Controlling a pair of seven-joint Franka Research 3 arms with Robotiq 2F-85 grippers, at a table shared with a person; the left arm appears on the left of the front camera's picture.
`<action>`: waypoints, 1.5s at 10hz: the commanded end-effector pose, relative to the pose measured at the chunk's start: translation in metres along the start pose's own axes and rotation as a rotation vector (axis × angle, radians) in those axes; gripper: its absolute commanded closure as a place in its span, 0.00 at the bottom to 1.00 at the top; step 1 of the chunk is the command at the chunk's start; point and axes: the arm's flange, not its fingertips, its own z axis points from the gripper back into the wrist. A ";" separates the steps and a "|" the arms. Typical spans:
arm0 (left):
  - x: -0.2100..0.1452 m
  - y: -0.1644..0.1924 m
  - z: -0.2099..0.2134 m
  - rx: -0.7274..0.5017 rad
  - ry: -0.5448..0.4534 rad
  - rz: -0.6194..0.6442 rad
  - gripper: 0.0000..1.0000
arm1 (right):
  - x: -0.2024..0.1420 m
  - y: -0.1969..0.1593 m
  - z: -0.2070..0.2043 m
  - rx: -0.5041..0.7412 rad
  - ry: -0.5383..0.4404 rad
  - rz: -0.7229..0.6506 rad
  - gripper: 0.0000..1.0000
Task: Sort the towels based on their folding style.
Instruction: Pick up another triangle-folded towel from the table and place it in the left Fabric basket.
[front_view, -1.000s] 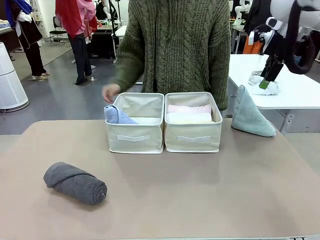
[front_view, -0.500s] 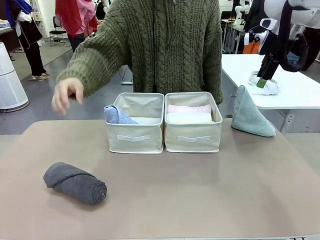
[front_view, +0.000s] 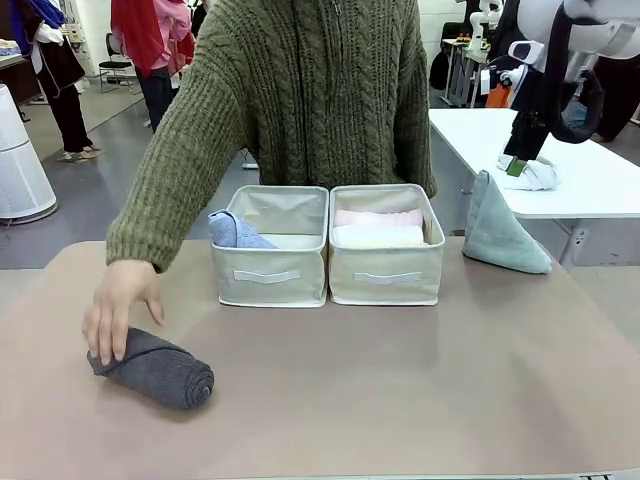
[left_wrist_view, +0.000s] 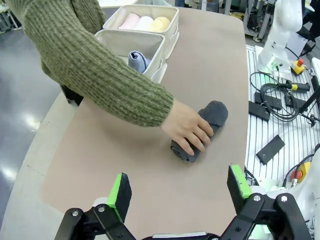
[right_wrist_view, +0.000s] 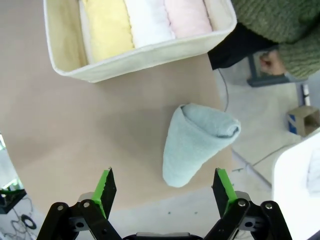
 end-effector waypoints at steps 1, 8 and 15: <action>-0.001 -0.001 -0.002 0.021 -0.023 -0.021 0.00 | 0.002 -0.034 -0.006 0.069 0.013 0.014 0.00; -0.001 -0.001 -0.002 0.021 -0.023 -0.021 0.00 | 0.025 -0.082 -0.051 0.049 0.046 -0.008 0.00; -0.001 -0.001 -0.002 0.021 -0.023 -0.021 0.00 | 0.012 -0.100 -0.079 0.199 0.042 -0.061 0.33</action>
